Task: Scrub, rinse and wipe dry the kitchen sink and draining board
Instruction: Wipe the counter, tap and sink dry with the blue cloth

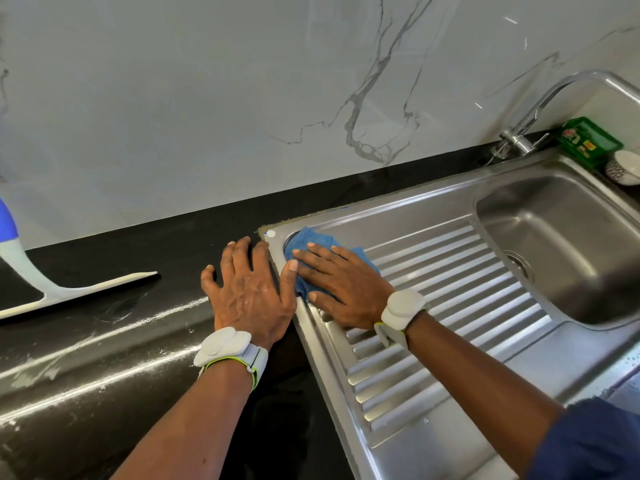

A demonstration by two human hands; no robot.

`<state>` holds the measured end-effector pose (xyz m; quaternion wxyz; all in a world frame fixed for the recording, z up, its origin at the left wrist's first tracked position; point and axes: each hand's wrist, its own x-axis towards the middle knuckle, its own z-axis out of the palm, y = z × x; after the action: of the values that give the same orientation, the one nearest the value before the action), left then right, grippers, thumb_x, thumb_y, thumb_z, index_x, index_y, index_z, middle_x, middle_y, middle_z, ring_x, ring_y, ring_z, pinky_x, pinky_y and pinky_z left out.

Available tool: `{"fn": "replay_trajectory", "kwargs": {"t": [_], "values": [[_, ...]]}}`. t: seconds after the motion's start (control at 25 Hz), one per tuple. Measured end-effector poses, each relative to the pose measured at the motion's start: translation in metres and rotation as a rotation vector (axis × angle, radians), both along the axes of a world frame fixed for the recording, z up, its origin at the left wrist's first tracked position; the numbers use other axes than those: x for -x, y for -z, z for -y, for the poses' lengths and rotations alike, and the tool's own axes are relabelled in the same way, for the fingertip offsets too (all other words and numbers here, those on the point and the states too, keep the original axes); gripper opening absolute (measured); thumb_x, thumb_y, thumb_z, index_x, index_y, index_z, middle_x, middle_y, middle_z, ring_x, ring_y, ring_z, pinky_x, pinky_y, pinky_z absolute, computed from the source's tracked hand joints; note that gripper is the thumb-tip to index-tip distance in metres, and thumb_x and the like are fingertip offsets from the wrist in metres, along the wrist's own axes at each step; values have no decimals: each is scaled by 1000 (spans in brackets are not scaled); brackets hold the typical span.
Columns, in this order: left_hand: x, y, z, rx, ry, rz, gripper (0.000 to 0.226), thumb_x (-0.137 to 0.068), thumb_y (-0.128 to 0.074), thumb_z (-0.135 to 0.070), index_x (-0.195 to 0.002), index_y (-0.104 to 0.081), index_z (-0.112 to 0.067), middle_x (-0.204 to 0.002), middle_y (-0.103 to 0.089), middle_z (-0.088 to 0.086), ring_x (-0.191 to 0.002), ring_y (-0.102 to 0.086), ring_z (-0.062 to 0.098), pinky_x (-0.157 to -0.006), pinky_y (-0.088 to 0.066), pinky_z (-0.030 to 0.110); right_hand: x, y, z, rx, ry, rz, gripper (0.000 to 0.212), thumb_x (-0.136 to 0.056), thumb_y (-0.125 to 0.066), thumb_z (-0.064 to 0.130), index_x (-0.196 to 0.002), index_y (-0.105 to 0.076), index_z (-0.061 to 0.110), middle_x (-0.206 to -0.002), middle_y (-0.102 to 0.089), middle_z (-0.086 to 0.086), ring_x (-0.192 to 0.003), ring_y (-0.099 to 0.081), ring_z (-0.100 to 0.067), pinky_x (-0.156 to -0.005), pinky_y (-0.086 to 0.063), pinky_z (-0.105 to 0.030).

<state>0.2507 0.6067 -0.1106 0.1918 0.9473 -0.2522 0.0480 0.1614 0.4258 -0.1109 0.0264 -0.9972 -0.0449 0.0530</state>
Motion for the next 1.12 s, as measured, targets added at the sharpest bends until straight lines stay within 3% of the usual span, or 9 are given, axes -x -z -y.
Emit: {"fn": "replay_trajectory", "kwargs": {"t": [0.32, 0.4, 0.48, 0.6, 0.8, 0.96, 1.12], "values": [[-2, 1, 0, 3, 5, -5, 65, -101, -20, -66, -138, -52, -23, -151, -45, 7, -146, -36, 28, -114, -25, 61, -1, 5, 49, -4, 181, 57, 56, -106, -24, 47, -160, -18, 31, -166, -21, 8, -154, -12, -13, -124, -11, -41], [-2, 1, -2, 10, 14, 0, 65, -101, -21, -66, -138, -52, -23, -151, -46, 8, -145, -37, 29, -114, -25, 62, 13, 8, 70, -12, 371, 85, 59, -104, -23, 49, -159, -22, 28, -165, -24, 3, -153, -16, -19, -123, -17, -46], [-3, 2, -1, 9, 15, 1, 65, -101, -21, -66, -138, -52, -22, -151, -45, 9, -145, -37, 29, -115, -25, 61, 27, 10, 110, 9, 695, 108, 65, -101, -17, 52, -160, -22, 23, -165, -23, -5, -153, -18, -27, -122, -20, -52], [-1, 1, -1, -14, 6, 6, 65, -101, -22, -66, -139, -52, -23, -152, -45, 7, -146, -36, 29, -114, -25, 60, 33, 10, 162, 10, 1045, 3, 65, -103, -16, 50, -161, -8, 21, -168, -8, -7, -154, -6, -33, -124, -8, -52], [1, 0, -1, -15, -15, 32, 62, -100, -26, -65, -137, -54, -24, -150, -46, 4, -145, -37, 26, -113, -25, 57, 14, 9, 201, -52, 1436, 36, 77, -97, -21, 57, -160, -9, 14, -168, -6, -7, -150, -5, -48, -121, -5, -59], [1, -1, 0, -18, -36, 21, 62, -99, -28, -68, -137, -52, -25, -150, -47, 3, -144, -38, 25, -113, -26, 57, 17, 5, 195, -71, 1405, -17, 69, -100, -17, 53, -161, -4, 22, -168, 2, -8, -151, 1, -47, -121, 1, -61], [-1, -4, 1, -27, -42, 20, 66, -98, -27, -71, -137, -52, -25, -148, -48, 3, -143, -39, 25, -112, -29, 55, 23, 5, 112, -20, 1202, -32, 66, -102, -18, 48, -161, -2, 23, -168, 3, -11, -152, 3, -44, -121, 2, -60]]}}
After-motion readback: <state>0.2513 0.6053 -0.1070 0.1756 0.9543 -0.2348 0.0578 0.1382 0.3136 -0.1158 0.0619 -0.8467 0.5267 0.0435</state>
